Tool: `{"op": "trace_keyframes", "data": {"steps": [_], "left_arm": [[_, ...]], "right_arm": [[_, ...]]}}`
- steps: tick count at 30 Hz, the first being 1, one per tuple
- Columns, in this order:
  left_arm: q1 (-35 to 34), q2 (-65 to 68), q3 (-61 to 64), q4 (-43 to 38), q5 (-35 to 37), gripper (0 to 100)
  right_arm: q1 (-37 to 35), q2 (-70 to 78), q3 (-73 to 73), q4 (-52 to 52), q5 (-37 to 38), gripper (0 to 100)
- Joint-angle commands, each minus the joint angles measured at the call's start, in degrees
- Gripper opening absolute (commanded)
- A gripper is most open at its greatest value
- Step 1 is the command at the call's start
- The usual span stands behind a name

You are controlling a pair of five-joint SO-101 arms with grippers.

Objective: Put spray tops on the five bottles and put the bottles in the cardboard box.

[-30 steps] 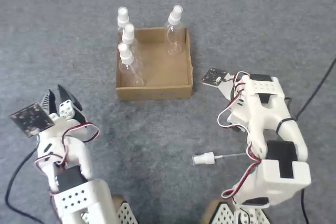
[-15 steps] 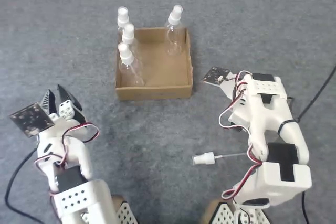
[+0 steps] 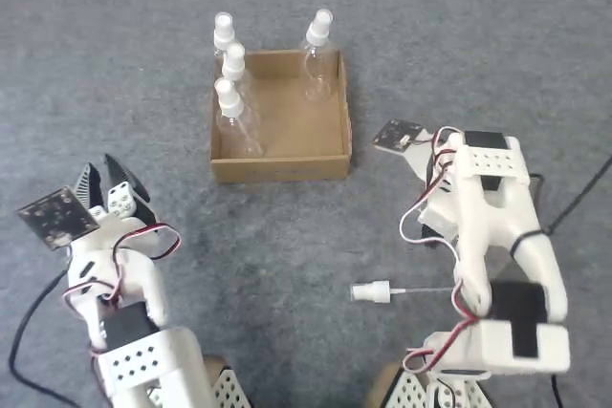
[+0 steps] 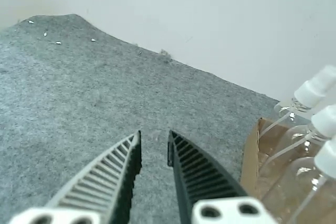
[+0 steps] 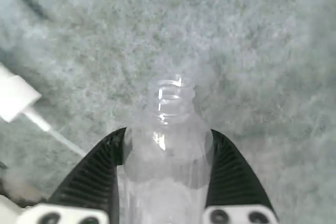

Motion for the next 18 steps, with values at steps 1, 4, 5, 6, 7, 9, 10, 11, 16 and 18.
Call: {"op": "trace_keyframes", "data": {"steps": [1, 4, 5, 6, 7, 9, 10, 11, 16, 18], "left_arm": [[0.18, 0.53, -0.75, -1.93, -0.53, 8], [0.18, 0.53, -0.75, -1.93, -0.53, 8], [0.18, 0.53, -0.75, -1.93, -0.53, 8], [0.18, 0.53, -0.75, -1.93, -0.53, 8], [0.09, 0.53, -0.75, -1.93, -0.53, 8], [0.09, 0.53, -0.75, -1.93, -0.53, 8], [0.09, 0.53, -0.75, -1.93, -0.53, 8], [0.09, 0.53, -0.75, -1.93, -0.53, 8], [0.09, 0.53, -0.75, -1.93, -0.53, 8], [0.09, 0.53, -0.75, -1.93, -0.53, 8]], "right_arm": [[-1.27, -8.75, -2.99, 2.24, -8.09, 4.3], [-2.24, -13.23, -2.99, 4.53, -12.13, 4.3], [-2.86, -14.73, -2.99, 5.14, -13.01, 4.3], [-3.47, -16.13, -2.99, 5.85, -13.8, 4.3], [-4.18, -17.27, -2.99, 6.29, -15.12, 4.3], [-5.49, -19.38, -2.9, 6.64, -19.43, 3.9], [-6.02, -20.35, -2.9, 6.64, -21.98, 3.8], [-6.46, -21.32, -2.9, 6.64, -24.09, 3.8], [-9.45, -25.01, -2.9, 6.11, -30.59, 3.8], [-10.86, -26.51, -2.9, 6.02, -33.58, 3.8]]}}
